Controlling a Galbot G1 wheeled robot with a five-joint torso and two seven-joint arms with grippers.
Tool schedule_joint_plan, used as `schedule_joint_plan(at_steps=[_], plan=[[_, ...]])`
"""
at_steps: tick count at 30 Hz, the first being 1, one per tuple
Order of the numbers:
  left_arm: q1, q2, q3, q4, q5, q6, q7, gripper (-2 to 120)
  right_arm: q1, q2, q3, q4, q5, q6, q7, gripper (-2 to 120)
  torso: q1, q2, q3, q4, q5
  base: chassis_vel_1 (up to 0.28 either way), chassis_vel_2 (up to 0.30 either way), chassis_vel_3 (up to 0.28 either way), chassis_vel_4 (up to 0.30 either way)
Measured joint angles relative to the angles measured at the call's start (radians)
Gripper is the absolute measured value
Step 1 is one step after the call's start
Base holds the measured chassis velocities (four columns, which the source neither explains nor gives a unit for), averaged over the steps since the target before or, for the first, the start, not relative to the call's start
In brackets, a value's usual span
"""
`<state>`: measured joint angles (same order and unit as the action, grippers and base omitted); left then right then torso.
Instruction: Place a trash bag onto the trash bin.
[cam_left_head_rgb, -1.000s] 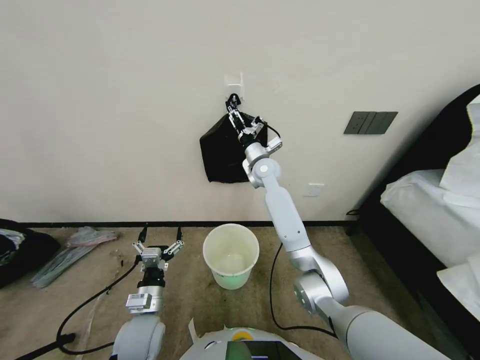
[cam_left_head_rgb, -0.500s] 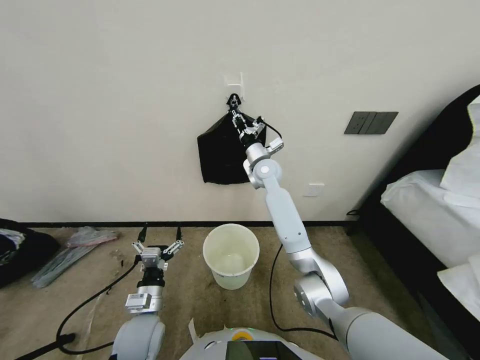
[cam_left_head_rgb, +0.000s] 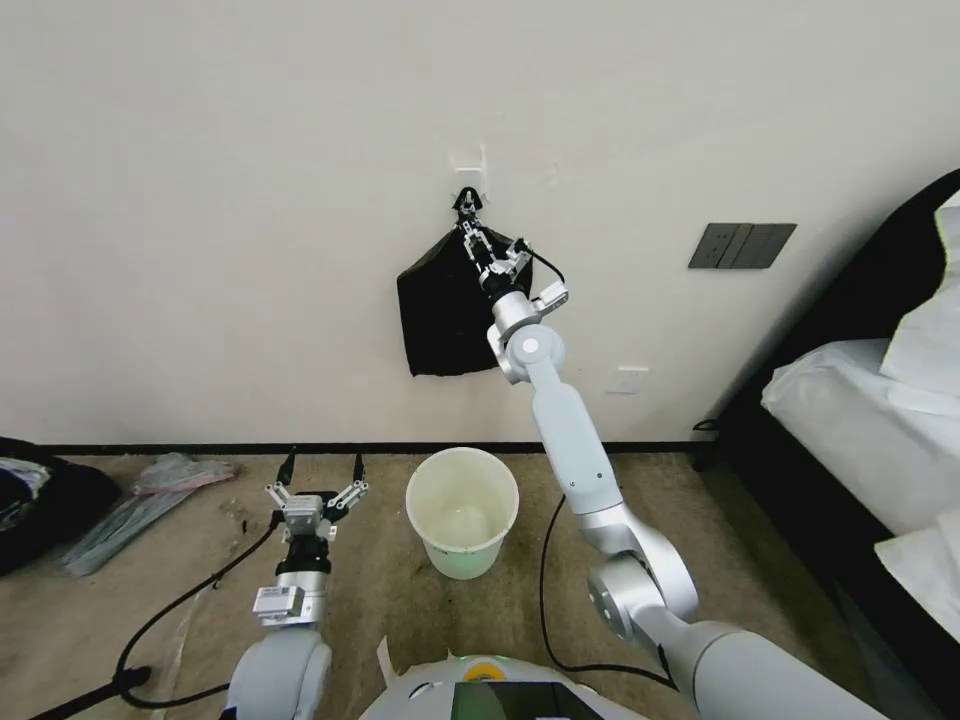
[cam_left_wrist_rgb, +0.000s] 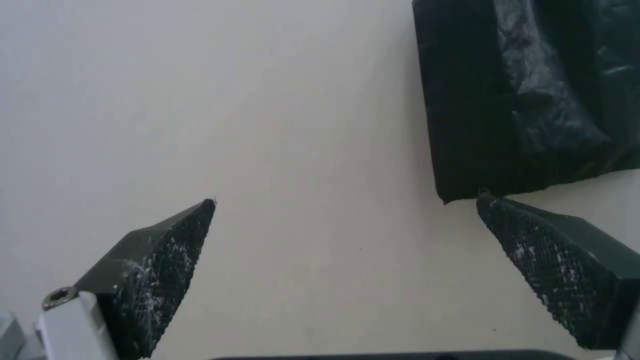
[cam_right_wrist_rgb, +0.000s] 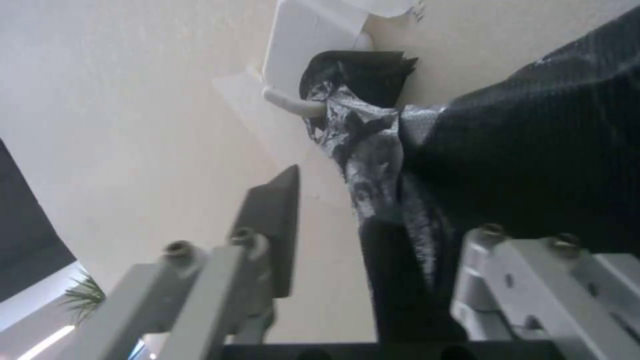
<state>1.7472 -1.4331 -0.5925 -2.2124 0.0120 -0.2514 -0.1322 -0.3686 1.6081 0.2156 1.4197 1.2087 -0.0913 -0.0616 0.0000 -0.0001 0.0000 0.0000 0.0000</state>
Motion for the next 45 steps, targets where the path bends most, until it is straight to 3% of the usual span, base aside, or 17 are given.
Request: schedule_joint_plan(at_steps=[4, 6, 14, 30, 37, 45], plan=[[-0.001, 0.003, 0.0, 0.0, 0.0, 0.0, 0.0, 100, 0.002, 0.0, -0.002, -0.003, -0.001, -0.002, -0.001, 36, 0.0, 0.0, 0.0, 0.0, 0.0, 0.0, 0.0, 0.0, 0.0], [-0.003, 0.007, -0.002, 0.0, 0.0, 0.0, 0.0, 100, 0.005, 0.0, -0.002, -0.005, -0.002, -0.002, -0.002, 24, 0.0, 0.0, 0.0, 0.0, 0.0, 0.0, 0.0, 0.0, 0.0], [-0.004, 0.013, -0.002, 0.0, 0.0, -0.002, 0.0, 100, -0.003, 0.0, 0.005, 0.001, -0.001, -0.001, -0.002, 0, 0.0, 0.0, 0.0, -0.0001, 0.0, 0.0, 0.0, 0.0, 0.0], [-0.006, 0.001, 0.011, 0.001, 0.003, -0.002, -0.001, 100, -0.1, -0.011, -0.036, 0.107, -0.048, 0.001, 0.01, 0, 0.0, 0.0, 0.0, 0.0002, 0.0, 0.0, 0.0, 0.0, 0.0], [-0.008, 0.002, 0.022, 0.001, 0.003, 0.0, -0.002, 100, -0.22, -0.098, -0.073, 0.258, -0.076, 0.0, 0.039, 0, 0.0, 0.0, 0.0, -0.0002, 0.0, 0.0, 0.0, 0.0, 0.0], [-0.013, 0.007, 0.035, 0.005, 0.003, 0.002, -0.002, 100, -0.311, -0.147, -0.095, 0.345, -0.136, 0.001, 0.054, 0, 0.0, 0.0, 0.0, 0.0001, 0.0, 0.0, 0.0, 0.0, 0.0]])
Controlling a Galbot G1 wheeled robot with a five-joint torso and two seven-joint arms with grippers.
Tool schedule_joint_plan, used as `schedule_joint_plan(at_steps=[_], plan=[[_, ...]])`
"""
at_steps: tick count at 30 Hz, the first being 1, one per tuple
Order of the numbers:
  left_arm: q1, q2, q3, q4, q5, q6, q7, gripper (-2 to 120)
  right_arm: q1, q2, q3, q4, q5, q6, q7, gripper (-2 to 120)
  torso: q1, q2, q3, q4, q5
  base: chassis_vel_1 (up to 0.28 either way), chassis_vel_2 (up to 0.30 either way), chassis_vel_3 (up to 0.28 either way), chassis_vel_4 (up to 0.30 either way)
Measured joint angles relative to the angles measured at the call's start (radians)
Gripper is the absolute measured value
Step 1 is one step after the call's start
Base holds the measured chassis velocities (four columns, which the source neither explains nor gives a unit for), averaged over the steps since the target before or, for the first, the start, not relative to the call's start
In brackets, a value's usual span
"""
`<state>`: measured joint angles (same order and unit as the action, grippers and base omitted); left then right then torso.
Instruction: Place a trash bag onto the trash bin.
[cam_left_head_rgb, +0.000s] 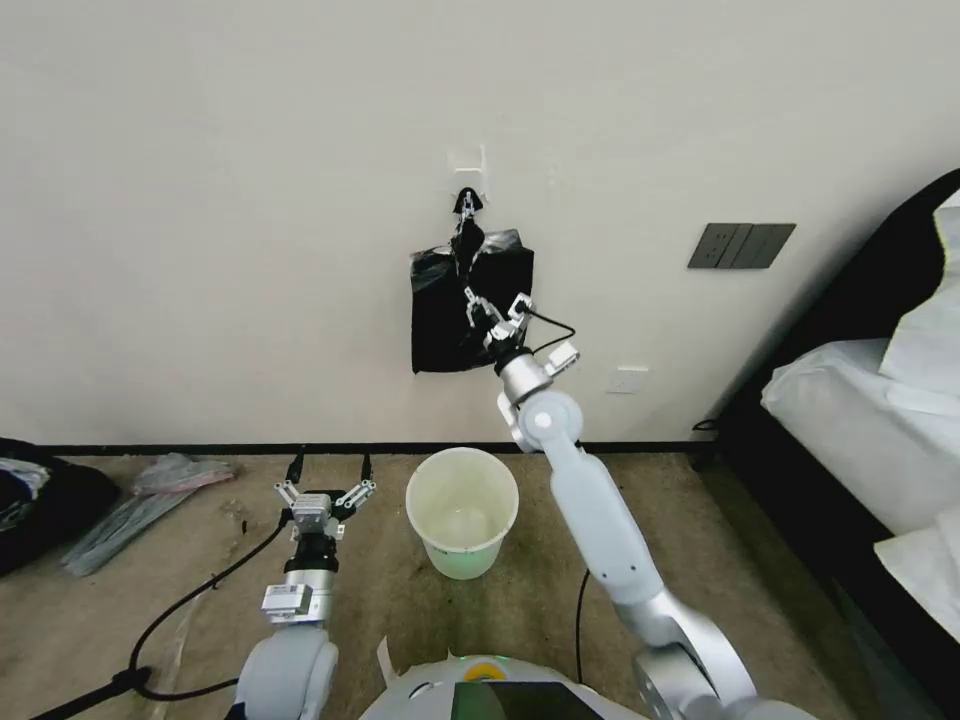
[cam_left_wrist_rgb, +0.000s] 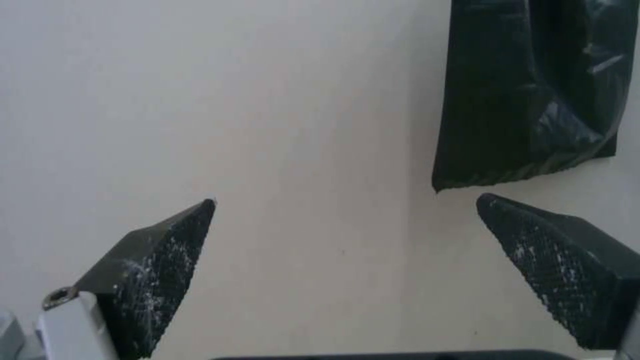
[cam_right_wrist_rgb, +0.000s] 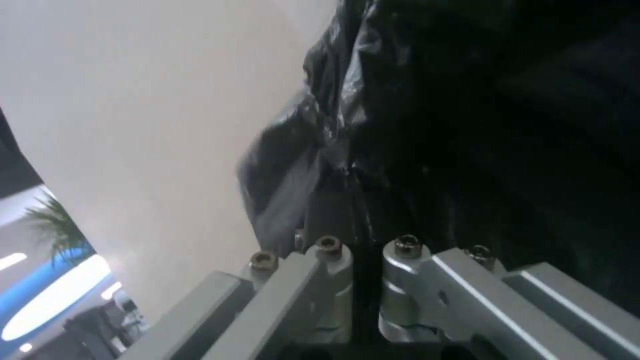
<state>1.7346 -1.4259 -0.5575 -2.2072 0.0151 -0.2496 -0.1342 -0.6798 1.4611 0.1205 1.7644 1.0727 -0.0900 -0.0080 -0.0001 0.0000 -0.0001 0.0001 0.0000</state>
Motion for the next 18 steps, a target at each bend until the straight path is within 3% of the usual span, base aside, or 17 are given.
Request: schedule_joint_plan(at_steps=[18], plan=[[0.006, -0.002, 0.002, -0.011, 0.002, -0.003, 0.0, 100, -0.186, -0.106, -0.029, 0.142, -0.165, 0.01, 0.005, 0, 0.0, 0.0, 0.0, -0.0002, 0.0001, 0.0, 0.0, 0.0, 0.0]])
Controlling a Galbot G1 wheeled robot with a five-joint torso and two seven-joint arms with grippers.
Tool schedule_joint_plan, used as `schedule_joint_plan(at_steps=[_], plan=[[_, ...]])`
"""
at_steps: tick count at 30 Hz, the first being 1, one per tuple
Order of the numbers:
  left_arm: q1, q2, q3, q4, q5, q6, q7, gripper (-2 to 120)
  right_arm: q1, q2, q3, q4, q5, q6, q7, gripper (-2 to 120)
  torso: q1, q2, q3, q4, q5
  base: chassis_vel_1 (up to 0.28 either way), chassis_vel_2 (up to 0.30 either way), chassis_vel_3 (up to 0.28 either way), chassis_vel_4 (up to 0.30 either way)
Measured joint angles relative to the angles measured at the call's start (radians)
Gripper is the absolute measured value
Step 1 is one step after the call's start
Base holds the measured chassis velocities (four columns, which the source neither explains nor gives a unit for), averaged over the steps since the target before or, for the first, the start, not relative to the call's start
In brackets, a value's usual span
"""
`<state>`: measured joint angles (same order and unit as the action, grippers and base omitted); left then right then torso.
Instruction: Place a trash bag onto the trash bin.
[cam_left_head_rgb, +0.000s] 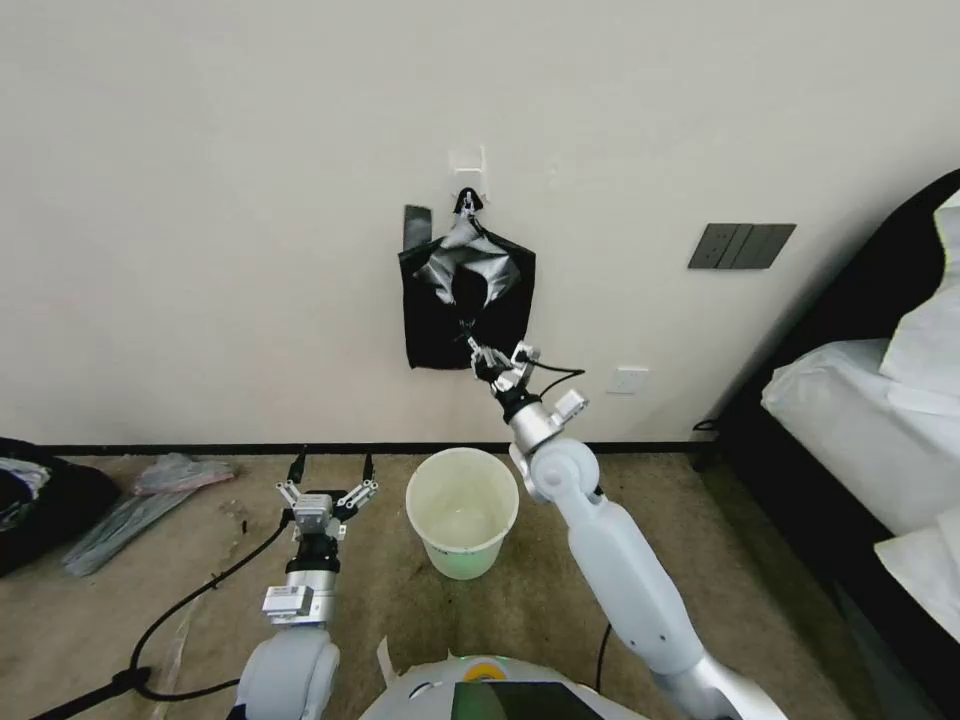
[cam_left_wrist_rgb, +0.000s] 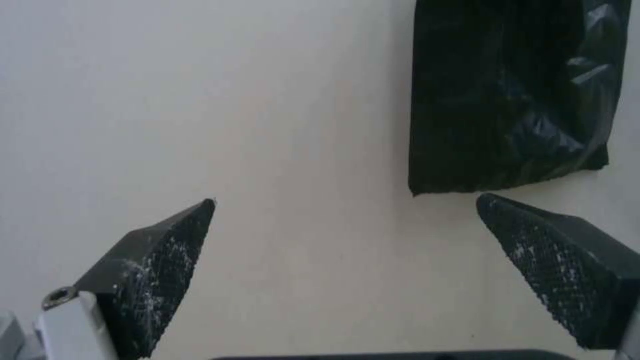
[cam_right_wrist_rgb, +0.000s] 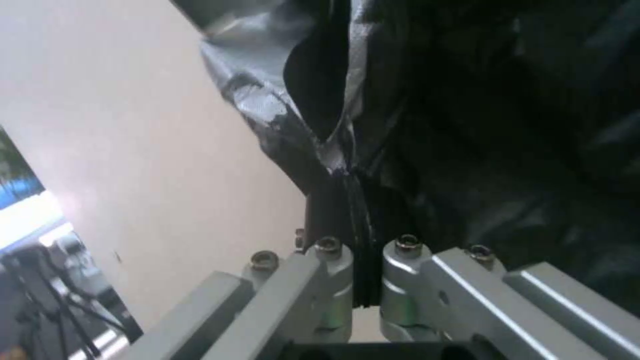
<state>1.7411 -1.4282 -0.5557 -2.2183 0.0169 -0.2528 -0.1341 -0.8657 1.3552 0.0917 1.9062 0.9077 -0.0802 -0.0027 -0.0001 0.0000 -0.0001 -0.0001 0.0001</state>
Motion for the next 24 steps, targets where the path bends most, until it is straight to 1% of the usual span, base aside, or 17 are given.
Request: schedule_joint_plan(at_steps=[3, 8, 12, 24], plan=[[0.002, -0.004, 0.004, -0.008, 0.003, 0.0, 0.0, 100, -0.058, -0.036, -0.011, 0.052, -0.061, 0.003, 0.0, 0, 0.0, 0.0, 0.0, 0.0, 0.0, 0.0, 0.0, 0.0, 0.0], [0.007, -0.006, 0.01, -0.016, 0.005, -0.001, 0.0, 100, -0.115, -0.065, -0.012, 0.103, -0.102, 0.006, -0.001, 0, 0.0, 0.0, 0.0, 0.0, 0.0, 0.0, 0.0, 0.0, 0.0], [0.01, 0.0, 0.015, -0.027, 0.005, -0.001, 0.0, 100, -0.169, -0.104, -0.007, 0.153, -0.152, 0.011, -0.001, 0, 0.0, 0.0, 0.0, 0.0001, 0.0, 0.0, 0.0, 0.0, 0.0], [0.016, 0.003, 0.029, -0.048, 0.008, 0.0, 0.0, 100, -0.278, -0.177, 0.008, 0.237, -0.263, 0.032, -0.001, 0, 0.0, 0.0, 0.0, 0.0001, 0.0, 0.0, 0.0, 0.0, 0.0]])
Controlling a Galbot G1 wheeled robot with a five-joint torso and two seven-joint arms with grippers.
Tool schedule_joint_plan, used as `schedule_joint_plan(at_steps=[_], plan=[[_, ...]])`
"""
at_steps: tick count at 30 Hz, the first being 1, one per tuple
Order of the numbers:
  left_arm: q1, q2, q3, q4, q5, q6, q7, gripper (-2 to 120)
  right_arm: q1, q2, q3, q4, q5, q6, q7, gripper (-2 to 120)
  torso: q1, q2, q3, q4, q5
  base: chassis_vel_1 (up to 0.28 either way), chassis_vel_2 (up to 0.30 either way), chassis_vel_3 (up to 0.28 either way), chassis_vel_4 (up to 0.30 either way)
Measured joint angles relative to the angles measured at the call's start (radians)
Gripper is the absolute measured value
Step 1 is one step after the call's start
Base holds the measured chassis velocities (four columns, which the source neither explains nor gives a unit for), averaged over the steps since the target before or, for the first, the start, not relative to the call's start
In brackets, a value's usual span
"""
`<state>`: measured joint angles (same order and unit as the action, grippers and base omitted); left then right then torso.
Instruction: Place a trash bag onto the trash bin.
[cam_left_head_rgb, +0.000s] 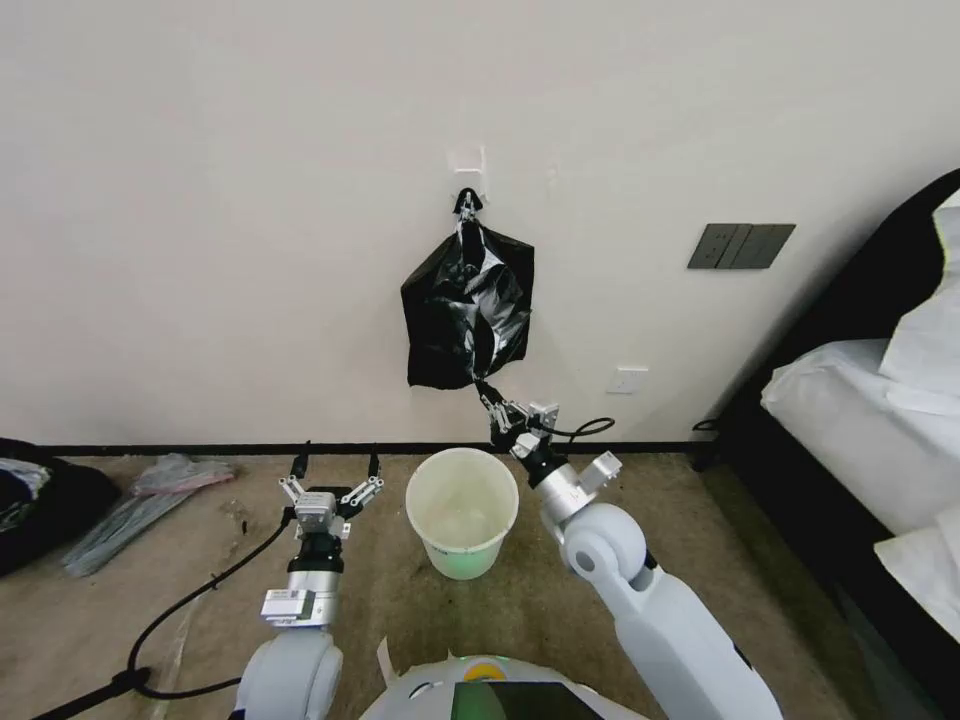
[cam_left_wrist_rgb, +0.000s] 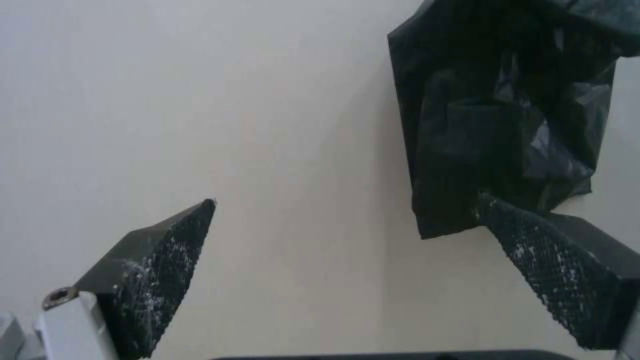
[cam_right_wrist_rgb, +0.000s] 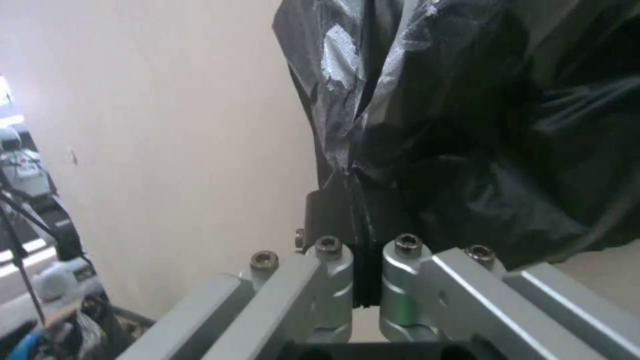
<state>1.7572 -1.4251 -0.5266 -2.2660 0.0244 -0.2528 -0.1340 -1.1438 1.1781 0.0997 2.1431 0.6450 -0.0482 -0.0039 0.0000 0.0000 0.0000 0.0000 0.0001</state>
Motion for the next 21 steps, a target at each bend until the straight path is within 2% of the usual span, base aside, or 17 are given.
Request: schedule_joint_plan(at_steps=[21], plan=[[0.008, 0.001, 0.016, -0.01, 0.013, 0.002, 0.001, 100, -0.137, -0.074, -0.007, 0.064, -0.158, 0.044, -0.004, 0, 0.0, 0.0, 0.0, 0.0, -0.0001, 0.0, 0.0, 0.0, 0.0]])
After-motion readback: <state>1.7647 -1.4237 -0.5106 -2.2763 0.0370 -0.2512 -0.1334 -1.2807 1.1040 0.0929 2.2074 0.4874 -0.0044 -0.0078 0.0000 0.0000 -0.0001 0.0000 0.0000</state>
